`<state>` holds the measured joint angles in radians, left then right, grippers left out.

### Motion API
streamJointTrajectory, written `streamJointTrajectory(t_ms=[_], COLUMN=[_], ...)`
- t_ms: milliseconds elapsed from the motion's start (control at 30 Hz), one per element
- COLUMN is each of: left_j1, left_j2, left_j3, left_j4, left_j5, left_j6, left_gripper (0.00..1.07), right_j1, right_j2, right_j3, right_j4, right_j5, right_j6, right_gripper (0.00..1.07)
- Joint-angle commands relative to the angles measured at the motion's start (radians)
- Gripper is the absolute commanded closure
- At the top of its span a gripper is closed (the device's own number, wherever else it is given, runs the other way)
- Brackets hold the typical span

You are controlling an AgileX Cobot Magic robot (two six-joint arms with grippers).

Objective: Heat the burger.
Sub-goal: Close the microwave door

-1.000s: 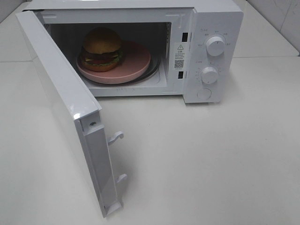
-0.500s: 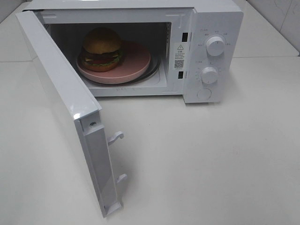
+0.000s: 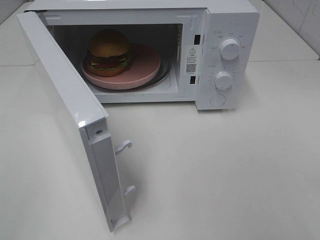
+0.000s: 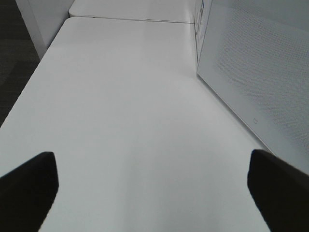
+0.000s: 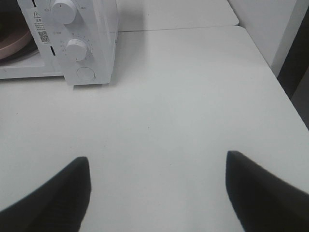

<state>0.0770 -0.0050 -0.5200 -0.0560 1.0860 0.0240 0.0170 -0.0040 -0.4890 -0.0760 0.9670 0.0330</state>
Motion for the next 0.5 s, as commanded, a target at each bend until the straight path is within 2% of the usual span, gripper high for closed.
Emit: streamJointTrajectory(t_ms=[33,500], left_j1=[-0.005,-0.005], left_j2=[-0.016,-0.016], left_j3=[0.004,0.004], left_j4=[-0.006,-0.006], left_j5=[-0.015,-0.015], left_j6=[-0.002,-0.002], left_gripper=[0.06,0.06], right_j1=[-0.006,-0.006], right_j2=[-0.029,-0.029], right_j3=[0.001,0.001], right_j4=[0.003,0.003], right_j5=[-0.003,-0.003], right_j6=[0.004,0.003], right_gripper=[0.31,0.31])
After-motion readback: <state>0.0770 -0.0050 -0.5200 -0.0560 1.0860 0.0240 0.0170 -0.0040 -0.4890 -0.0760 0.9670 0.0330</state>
